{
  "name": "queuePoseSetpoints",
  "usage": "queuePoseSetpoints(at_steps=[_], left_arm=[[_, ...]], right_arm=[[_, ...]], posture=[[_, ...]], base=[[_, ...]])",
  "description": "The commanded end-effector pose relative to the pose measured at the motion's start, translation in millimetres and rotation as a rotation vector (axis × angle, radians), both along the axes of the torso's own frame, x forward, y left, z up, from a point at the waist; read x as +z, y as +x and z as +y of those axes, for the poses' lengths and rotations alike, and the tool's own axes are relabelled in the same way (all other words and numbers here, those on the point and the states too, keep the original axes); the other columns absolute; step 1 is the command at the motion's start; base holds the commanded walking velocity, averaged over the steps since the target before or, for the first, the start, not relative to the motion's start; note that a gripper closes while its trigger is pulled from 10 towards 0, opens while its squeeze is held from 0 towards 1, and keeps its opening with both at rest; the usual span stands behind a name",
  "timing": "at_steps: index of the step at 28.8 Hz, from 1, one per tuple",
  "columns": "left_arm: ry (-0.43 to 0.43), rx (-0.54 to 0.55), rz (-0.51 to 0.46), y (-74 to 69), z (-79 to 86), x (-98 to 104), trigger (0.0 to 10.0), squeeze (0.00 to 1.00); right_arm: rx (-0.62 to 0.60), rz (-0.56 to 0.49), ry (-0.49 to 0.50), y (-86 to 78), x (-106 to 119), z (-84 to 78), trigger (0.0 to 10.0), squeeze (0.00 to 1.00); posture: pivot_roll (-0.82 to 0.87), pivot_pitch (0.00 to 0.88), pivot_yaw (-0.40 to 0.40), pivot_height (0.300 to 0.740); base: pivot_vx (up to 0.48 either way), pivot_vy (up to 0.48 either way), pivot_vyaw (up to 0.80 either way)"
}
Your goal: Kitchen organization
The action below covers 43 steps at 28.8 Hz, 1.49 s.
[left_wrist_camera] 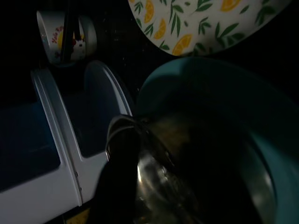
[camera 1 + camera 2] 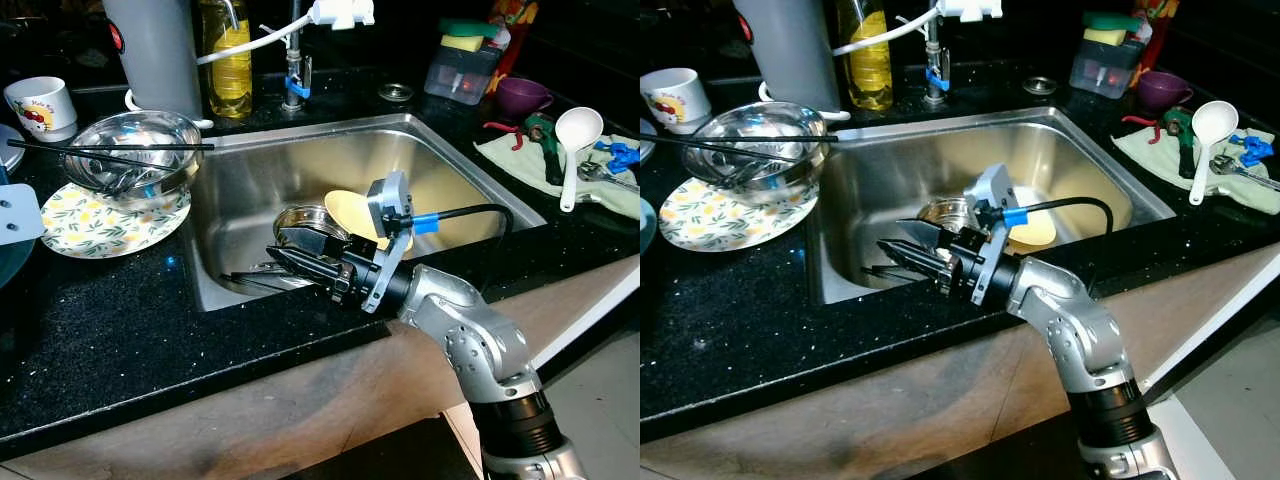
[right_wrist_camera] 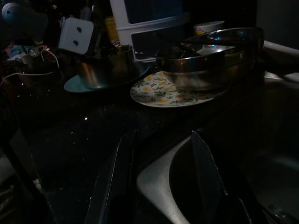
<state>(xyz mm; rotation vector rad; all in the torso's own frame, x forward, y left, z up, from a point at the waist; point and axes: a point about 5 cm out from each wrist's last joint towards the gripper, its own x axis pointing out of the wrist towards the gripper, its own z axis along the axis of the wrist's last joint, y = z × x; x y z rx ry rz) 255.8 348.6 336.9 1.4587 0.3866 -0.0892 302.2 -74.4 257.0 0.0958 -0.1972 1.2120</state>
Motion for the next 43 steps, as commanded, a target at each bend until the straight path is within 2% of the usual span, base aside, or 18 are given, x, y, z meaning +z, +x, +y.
queuePoseSetpoints(at_steps=[1,10,11,12,14,15,18,20,21,22,24,25,26,35,36,40,41,43], left_arm=[[0.001,0.002,0.008,1.9,0.6,-4.1,0.0,0.0],[0.008,-0.004,-0.004,3.5,0.2,-2.0,0.2,0.0],[0.012,-0.006,-0.008,3.7,-0.1,-1.3,2.1,0.0],[0.017,-0.008,-0.019,4.0,-0.4,-0.2,6.4,0.0],[0.021,-0.009,-0.026,4.1,-0.7,0.5,6.4,0.0],[0.025,-0.011,-0.041,4.7,-1.0,2.2,10.0,0.0],[0.03,-0.015,-0.055,5.3,-1.7,4.0,10.0,0.0],[0.031,-0.018,-0.067,5.6,-2.4,5.6,9.1,0.0],[0.015,-0.027,-0.089,5.9,-4.6,9.3,1.5,0.0],[-0.005,-0.037,-0.1,5.9,-7.2,12.0,0.0,0.0],[-0.021,-0.052,-0.096,5.1,-11.6,14.3,0.2,0.0],[-0.017,-0.057,-0.09,4.6,-13.3,14.7,4.1,0.0],[-0.012,-0.06,-0.089,4.4,-14.5,15.4,10.0,0.0],[-0.103,-0.071,-0.085,3.8,-21.4,21.5,10.0,0.0],[-0.144,-0.075,-0.08,3.6,-22.9,21.4,10.0,1.0],[-0.132,-0.068,-0.067,2.9,-24.8,22.4,10.0,1.0],[-0.105,-0.055,-0.065,2.2,-24.0,23.1,10.0,0.0],[-0.092,-0.041,-0.069,1.6,-22.7,24.1,10.0,0.0]], right_arm=[[0.022,0.003,-0.004,-4.5,-1.1,-0.3,10.0,0.0],[0.026,-0.006,-0.018,-5.2,-1.6,-0.3,10.0,0.0],[0.026,-0.007,-0.019,-5.4,-1.7,-0.3,10.0,0.0],[0.027,-0.009,-0.021,-5.7,-1.8,-0.2,10.0,0.0],[0.028,-0.011,-0.022,-5.9,-1.8,-0.2,10.0,0.0],[0.03,-0.016,-0.025,-6.2,-1.6,0.0,10.0,0.0],[0.031,-0.022,-0.027,-6.3,-1.2,0.0,10.0,0.0],[0.031,-0.025,-0.028,-6.4,-1.0,-0.1,10.0,0.0],[0.032,-0.031,-0.03,-6.6,-0.7,-0.1,10.0,0.0],[0.034,-0.033,-0.031,-6.8,-0.5,-0.2,10.0,0.0],[0.036,-0.037,-0.032,-7.1,-0.3,-0.3,10.0,0.0],[0.038,-0.038,-0.033,-7.3,-0.1,-0.2,10.0,0.0],[0.039,-0.039,-0.032,-7.4,0.0,-0.1,10.0,0.0],[0.048,-0.045,-0.035,-7.5,0.6,0.5,10.0,0.0],[0.05,-0.045,-0.035,-7.6,0.7,0.6,10.0,0.0],[0.054,-0.047,-0.036,-7.8,0.8,0.8,10.0,0.0],[0.056,-0.048,-0.036,-8.0,0.8,0.8,10.0,0.0],[0.058,-0.048,-0.036,-8.2,0.7,0.8,10.0,0.0]], posture=[[0.01,0.178,-0.062,0.74],[0.01,0.177,-0.062,0.74],[0.01,0.174,-0.062,0.74],[0.01,0.175,-0.062,0.74],[0.01,0.175,-0.062,0.74],[0.01,0.172,-0.062,0.74],[0.01,0.172,-0.062,0.74],[0.01,0.171,-0.062,0.74],[0.01,0.17,-0.062,0.74],[0.01,0.169,-0.062,0.74],[0.01,0.168,-0.062,0.74],[0.01,0.168,-0.062,0.74],[0.01,0.168,-0.062,0.74],[0.01,0.173,-0.065,0.74],[0.01,0.174,-0.066,0.74],[0.01,0.174,-0.066,0.74],[0.01,0.174,-0.065,0.74],[0.01,0.174,-0.065,0.74]], base=[[0.0,0.0,0.0],[0.0,0.0,0.0],[0.0,0.0,0.0],[0.0,0.0,0.0],[0.0,0.0,0.0],[0.0,0.0,0.0],[0.0,0.0,0.0],[0.0,0.0,0.0],[0.0,0.0,0.0],[0.0,0.0,0.0],[0.0,0.0,0.0],[0.0,0.0,0.0],[0.0,0.0,0.0],[0.0,0.0,0.0],[0.0,0.0,0.0],[0.0,0.0,0.0],[0.0,0.0,0.0],[0.0,0.0,0.0]])
